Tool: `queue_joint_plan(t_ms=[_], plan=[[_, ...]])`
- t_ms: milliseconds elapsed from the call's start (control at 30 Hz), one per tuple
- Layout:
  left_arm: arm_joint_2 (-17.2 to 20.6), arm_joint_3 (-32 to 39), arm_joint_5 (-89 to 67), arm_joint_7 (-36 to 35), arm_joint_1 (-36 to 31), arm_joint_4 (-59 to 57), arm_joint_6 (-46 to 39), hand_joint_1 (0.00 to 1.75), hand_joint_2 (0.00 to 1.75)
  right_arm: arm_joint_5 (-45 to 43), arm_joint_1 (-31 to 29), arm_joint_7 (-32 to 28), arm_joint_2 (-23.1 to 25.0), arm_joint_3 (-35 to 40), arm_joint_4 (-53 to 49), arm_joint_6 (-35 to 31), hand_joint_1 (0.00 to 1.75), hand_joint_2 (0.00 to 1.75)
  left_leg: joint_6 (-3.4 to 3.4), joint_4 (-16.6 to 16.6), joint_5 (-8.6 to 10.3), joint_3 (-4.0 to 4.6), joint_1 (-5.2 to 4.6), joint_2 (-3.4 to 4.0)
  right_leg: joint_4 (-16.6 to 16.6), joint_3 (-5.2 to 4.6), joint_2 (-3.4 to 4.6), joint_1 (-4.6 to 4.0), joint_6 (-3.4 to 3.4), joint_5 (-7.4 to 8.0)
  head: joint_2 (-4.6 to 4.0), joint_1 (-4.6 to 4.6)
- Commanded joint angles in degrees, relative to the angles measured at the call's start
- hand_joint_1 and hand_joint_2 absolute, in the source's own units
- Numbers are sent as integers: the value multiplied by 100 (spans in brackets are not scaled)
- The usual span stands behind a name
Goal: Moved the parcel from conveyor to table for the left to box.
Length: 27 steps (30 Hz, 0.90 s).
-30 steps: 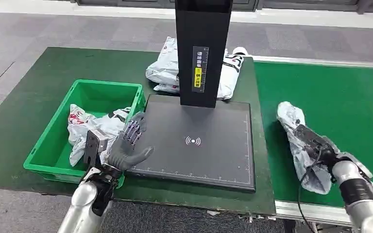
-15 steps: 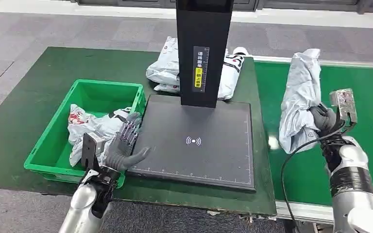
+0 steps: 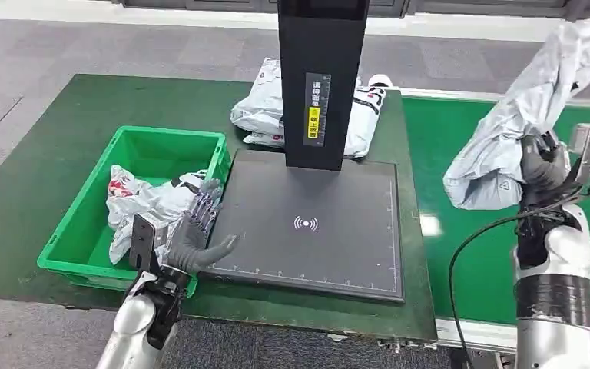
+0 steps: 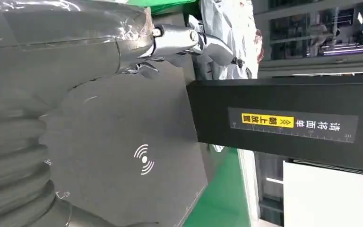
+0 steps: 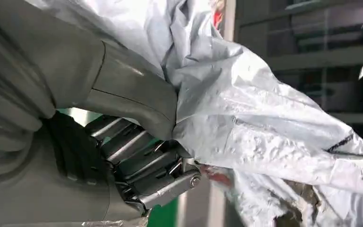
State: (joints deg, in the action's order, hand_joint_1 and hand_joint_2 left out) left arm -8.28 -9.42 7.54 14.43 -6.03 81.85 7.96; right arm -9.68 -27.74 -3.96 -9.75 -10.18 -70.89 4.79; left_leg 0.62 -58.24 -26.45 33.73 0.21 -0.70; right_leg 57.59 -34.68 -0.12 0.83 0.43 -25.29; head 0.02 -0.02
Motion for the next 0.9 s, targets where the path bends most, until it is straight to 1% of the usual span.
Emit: queue_joint_plan(t_ms=[33,100,133,167,200,233,267,300,333,367,400,433,467,533,600,667,700,733,767,800,833,900], plan=[[64,-59,-96,93,-66,-122,-68,0,175,186,-46,37,221,1265,-628,199,175,175,1,3,-1,-9,0,20,-4,2,17,0,-3,5,0,0],[84,-166,-144,145,-117,-48,-107,0,175,409,-330,208,346,1855,-225,118,175,175,1,7,-2,-15,-2,45,-5,1,41,1,-5,10,0,0],[104,-221,-199,170,-103,30,-153,0,175,434,-367,239,397,2106,-44,102,175,175,2,6,-1,-12,-4,37,-1,2,34,4,-4,7,0,0],[118,-268,-242,185,-64,110,-173,0,175,472,-301,245,494,2250,42,47,175,175,4,7,-3,-20,-2,67,-4,1,61,1,-7,14,0,0],[158,-355,-382,250,-12,257,-212,0,175,544,-184,254,639,2479,146,40,175,175,5,10,-4,-23,0,69,-7,5,65,-1,-8,16,-2,0],[174,-399,-427,280,25,373,-236,0,175,595,-143,275,723,2696,258,49,175,175,4,5,-2,-15,3,45,-4,5,46,-3,-6,12,-2,0],[204,-478,-450,305,65,535,-231,0,175,704,-120,360,869,2981,459,-14,175,175,7,15,-3,-30,5,64,-13,13,64,-5,-11,17,-2,0],[215,-501,-451,305,83,590,-227,0,175,726,-122,360,930,3073,543,-75,175,175,7,9,-3,-29,7,54,-9,14,52,-7,-10,12,-2,0],[220,-511,-457,303,95,627,-236,0,175,742,-128,332,958,3123,595,-134,175,175,10,21,-3,-44,8,78,-18,20,72,-10,-14,17,-2,0],[220,-511,-457,303,95,627,-236,0,175,742,-128,332,958,3123,595,-134,175,175,10,22,-1,-42,8,68,-20,21,63,-10,-14,16,-2,0],[224,-510,-457,303,97,626,-236,0,175,742,-144,335,944,3121,595,-131,175,175,7,11,1,-24,7,41,-7,12,38,-8,-9,9,0,0],[230,-514,-457,303,88,603,-234,0,175,727,-163,334,901,3120,582,-134,175,175,7,15,-1,-33,12,48,-12,18,43,-12,-10,9,0,0],[259,-559,-461,347,74,609,-227,0,175,500,-168,571,930,3147,674,48,175,175,7,10,2,-23,10,35,-6,12,32,-10,-9,6,-2,0],[306,-671,-462,429,96,727,-205,0,175,506,-241,612,1094,3410,1130,57,175,175,6,9,4,-20,10,23,-6,11,21,-10,-8,5,-2,0],[360,-833,-440,446,59,815,-186,0,175,435,-335,533,1361,3795,1816,19,175,175,5,18,2,-36,11,39,-17,24,37,-11,-9,10,-2,0],[386,-910,-402,426,13,796,-220,0,175,363,-283,373,1544,4086,2167,-36,175,175,6,18,2,-33,12,52,-15,19,50,-11,-9,13,-2,2],[408,-941,-392,427,14,767,-236,0,175,268,-208,362,1619,4171,2276,-27,175,175,8,13,1,-27,13,47,-10,16,46,-11,-10,11,-2,2],[417,-958,-382,433,20,734,-247,0,175,204,-118,340,1672,4224,2335,-43,112,175,9,18,3,-28,11,47,-12,17,45,-9,-11,12,-2,2],[434,-997,-373,454,9,655,-280,0,175,124,-32,362,1714,4384,2462,-36,17,175,11,26,3,-42,18,51,-24,31,48,-16,-15,14,-2,0],[447,-1040,-372,479,-26,578,-282,0,175,-29,43,391,1739,4439,2534,9,0,175,12,23,4,-37,15,37,-18,25,36,-13,-14,9,0,0],[445,-1047,-368,497,-34,540,-288,0,175,-23,111,366,1741,4483,2569,-22,0,0,13,29,5,-45,15,39,-22,32,34,-14,-16,8,0,0],[454,-1071,-365,572,-90,417,-311,0,175,-27,96,334,1751,4584,2683,-31,0,0,14,46,11,-59,18,26,-39,50,19,-18,-20,9,0,0]])
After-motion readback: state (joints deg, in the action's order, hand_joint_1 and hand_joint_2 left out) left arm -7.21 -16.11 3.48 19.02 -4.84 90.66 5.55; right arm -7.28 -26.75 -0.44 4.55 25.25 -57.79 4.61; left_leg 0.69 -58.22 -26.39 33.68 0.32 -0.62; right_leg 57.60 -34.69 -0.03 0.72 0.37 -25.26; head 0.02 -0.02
